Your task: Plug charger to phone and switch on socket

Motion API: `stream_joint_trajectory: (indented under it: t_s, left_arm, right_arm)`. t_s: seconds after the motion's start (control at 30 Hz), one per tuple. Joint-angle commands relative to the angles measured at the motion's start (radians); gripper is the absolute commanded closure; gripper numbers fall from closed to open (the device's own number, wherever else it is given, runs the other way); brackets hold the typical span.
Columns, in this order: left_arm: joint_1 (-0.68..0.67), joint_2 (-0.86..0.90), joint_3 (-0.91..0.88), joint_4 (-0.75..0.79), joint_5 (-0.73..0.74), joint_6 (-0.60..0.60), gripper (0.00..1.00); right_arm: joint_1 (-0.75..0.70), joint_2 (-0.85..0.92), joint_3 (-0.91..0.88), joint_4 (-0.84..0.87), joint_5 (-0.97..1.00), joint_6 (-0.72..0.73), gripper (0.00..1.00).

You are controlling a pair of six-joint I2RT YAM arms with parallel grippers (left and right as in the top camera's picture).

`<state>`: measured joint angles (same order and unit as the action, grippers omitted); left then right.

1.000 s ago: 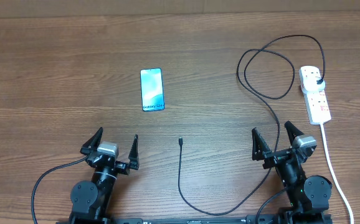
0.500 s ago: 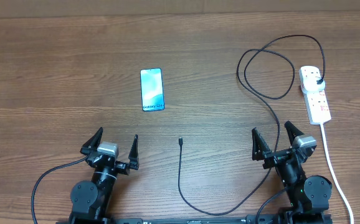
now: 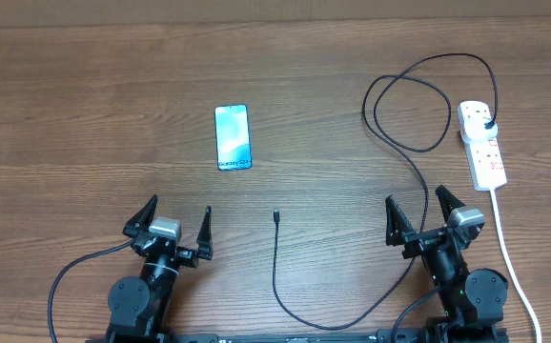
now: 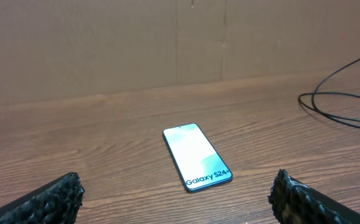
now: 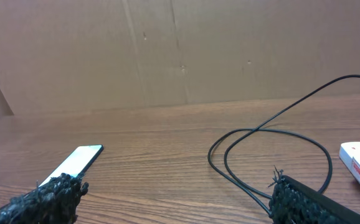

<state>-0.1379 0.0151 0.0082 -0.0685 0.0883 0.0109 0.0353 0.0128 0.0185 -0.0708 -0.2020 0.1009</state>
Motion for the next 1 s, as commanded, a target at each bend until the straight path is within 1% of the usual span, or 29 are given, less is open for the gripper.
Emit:
stream_joint_trajectory:
  t_s: [0.0, 0.77, 0.87, 0.97]
  left_arm:
    - [-0.007, -0.011, -0.003, -0.004, -0.010, 0.019, 0.00]
    - [-0.007, -0.011, -0.003, -0.002, -0.013, 0.021, 0.01]
    - [-0.006, -0.011, -0.003, 0.002, -0.119, 0.074, 0.00]
    - [-0.006, -0.011, -0.003, 0.010, -0.182, 0.079, 0.00]
  right_arm:
    - [0.010, -0.010, -0.011, 0.005, 0.010, -0.001, 0.00]
    - [0.010, -0.010, -0.011, 0.005, 0.010, -0.001, 0.00]
    - [0.010, -0.010, -0.011, 0.005, 0.010, -0.001, 0.00]
    - [0.009, -0.010, -0.011, 0.005, 0.010, -0.001, 0.00]
